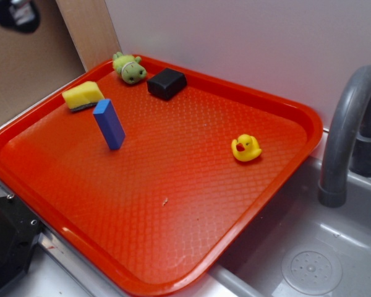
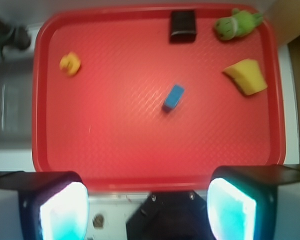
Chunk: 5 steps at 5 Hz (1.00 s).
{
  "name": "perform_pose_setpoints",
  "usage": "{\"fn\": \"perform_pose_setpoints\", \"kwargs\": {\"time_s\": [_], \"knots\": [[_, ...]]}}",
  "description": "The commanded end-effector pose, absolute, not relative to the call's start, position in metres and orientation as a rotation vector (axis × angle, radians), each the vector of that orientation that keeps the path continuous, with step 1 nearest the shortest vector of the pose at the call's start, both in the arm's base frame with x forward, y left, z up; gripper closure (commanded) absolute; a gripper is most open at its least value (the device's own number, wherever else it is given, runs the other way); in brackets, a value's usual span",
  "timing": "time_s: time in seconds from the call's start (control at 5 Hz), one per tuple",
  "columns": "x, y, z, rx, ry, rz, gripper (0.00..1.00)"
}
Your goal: Grab the blue block.
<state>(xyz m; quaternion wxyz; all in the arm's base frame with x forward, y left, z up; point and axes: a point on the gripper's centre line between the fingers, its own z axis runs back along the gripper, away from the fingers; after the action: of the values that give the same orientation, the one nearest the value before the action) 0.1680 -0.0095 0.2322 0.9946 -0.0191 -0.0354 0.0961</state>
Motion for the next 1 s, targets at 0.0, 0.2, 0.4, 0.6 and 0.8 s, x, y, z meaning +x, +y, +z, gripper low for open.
{"fn": "perform_pose_setpoints", "kwargs": {"time_s": [0.0, 0.2, 0.4, 0.6, 0.8], "knots": [[0.206, 0.013, 0.213, -0.051, -0.026, 0.629, 0.00], [0.219, 0.018, 0.192, -0.073, -0.010, 0.713, 0.00], [0.221, 0.014, 0.165, -0.023, -0.013, 0.723, 0.00], [0.230, 0.013, 0.127, 0.043, -0.020, 0.671, 0.00], [0.235, 0.020, 0.105, 0.061, -0.020, 0.652, 0.00]]}}
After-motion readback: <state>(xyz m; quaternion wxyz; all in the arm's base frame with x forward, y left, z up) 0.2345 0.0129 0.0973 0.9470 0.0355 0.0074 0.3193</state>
